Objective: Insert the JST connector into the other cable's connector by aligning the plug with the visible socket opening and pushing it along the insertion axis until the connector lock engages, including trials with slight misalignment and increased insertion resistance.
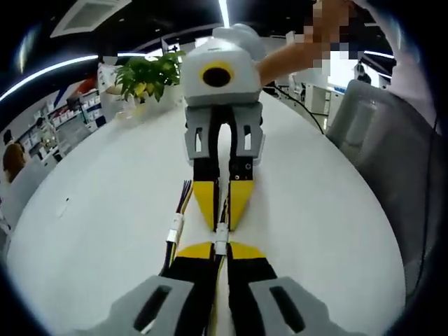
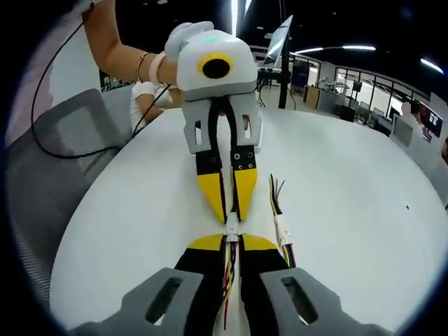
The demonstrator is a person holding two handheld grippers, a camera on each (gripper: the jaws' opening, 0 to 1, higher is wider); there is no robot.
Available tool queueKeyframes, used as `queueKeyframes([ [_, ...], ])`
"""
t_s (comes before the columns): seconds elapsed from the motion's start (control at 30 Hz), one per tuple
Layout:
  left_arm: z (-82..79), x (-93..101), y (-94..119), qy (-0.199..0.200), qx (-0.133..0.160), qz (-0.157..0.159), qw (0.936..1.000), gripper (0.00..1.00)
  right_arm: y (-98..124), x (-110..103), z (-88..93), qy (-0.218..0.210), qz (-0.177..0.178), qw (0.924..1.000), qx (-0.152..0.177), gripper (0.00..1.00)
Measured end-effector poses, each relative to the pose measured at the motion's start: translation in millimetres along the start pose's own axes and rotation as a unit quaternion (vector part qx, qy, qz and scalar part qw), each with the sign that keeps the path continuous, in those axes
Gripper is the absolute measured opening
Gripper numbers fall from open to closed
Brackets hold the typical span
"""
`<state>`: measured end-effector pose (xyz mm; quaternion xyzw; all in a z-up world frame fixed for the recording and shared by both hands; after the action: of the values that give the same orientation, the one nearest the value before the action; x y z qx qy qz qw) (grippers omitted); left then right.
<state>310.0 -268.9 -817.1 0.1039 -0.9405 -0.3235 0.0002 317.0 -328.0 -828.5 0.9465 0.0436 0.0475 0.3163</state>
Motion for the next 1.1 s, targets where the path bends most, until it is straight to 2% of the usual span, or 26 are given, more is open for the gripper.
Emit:
queueKeyframes([
  [0.17,3.2,-1.4,1,-0.003,-0.008,-0.002,1.0000,0.00,0,1,0.9,0.003,0.003,1.0000,-0.002,0.05],
  [0.5,5.1,-2.2,1,0.002,-0.013,-0.006,0.9999,0.09,6,0,4.1,-0.001,0.012,0.9998,-0.014,0.12],
  [0.6,-0.1,3.3,6,0.007,-0.015,-0.011,0.9998,0.12,11,-1,4.1,-0.010,0.023,0.9995,-0.017,0.14],
  [0.87,-19.8,9.0,23,0.029,0.008,-0.052,0.9982,0.19,27,-6,-9.5,-0.024,0.053,0.9983,-0.006,0.17],
  [1.0,-27.2,15.8,30,0.075,0.047,-0.076,0.9932,0.18,34,-10,-20.1,-0.037,0.070,0.9967,0.015,0.20],
  [1.1,-29.2,23.5,32,0.083,0.051,-0.083,0.9917,0.19,36,-19,-25.8,-0.043,0.076,0.9961,0.018,0.22],
])
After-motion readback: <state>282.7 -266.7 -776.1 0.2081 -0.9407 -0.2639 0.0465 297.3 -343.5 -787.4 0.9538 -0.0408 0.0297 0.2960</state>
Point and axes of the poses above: the point that each gripper's makers call its tool centre point, and the gripper's own axes: y roughly backward along the fingers, x roughly to its right, z roughly out of its underside, the point moved 4 cm from there along y, roughly backward along the fingers, and after that the axes turned 4 degrees about y, right-handed, at the moved point
